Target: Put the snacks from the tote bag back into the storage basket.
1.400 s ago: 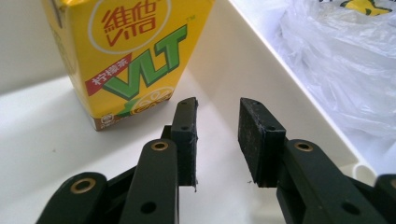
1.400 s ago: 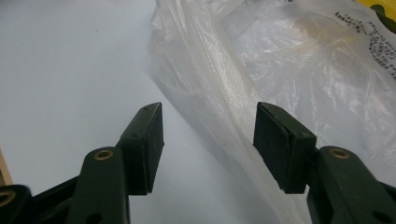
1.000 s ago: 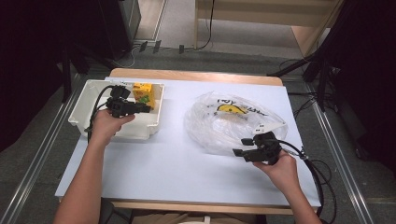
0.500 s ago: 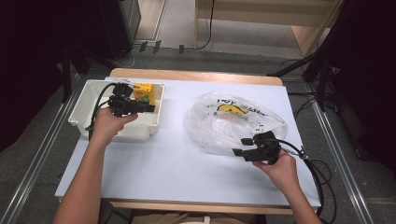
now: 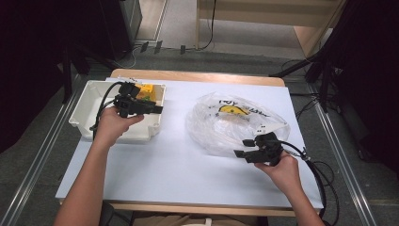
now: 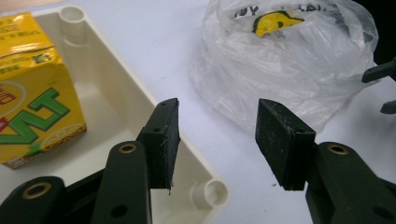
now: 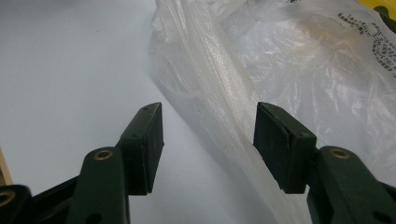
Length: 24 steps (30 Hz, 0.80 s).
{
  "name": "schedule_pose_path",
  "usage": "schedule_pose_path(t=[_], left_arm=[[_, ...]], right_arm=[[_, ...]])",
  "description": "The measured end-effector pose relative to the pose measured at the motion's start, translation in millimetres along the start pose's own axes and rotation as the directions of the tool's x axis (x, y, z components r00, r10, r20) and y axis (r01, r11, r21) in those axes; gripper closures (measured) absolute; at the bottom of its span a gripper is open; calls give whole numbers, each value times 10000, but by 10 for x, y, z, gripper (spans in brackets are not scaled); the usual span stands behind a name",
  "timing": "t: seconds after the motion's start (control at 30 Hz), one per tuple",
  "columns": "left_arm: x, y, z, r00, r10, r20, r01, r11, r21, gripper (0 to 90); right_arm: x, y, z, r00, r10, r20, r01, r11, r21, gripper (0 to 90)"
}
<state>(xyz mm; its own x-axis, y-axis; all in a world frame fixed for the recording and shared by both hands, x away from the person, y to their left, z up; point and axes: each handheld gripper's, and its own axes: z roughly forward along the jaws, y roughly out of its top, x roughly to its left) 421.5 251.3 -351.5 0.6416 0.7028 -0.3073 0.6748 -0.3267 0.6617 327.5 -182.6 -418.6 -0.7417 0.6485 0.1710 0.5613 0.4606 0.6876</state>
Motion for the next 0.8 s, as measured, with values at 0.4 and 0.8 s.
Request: schedule_pose_path(t=[0.4, 0.8], left_arm=[[-167, 62, 49, 9995, 194, 258, -197, 9997, 113, 488], [-372, 107, 139, 9969, 646, 456, -658, 9975, 262, 481]], right_arm=[[3, 1, -5, 10000, 11, -8, -11, 10000, 7, 440], [9, 0, -9, 10000, 6, -15, -6, 10000, -12, 440]])
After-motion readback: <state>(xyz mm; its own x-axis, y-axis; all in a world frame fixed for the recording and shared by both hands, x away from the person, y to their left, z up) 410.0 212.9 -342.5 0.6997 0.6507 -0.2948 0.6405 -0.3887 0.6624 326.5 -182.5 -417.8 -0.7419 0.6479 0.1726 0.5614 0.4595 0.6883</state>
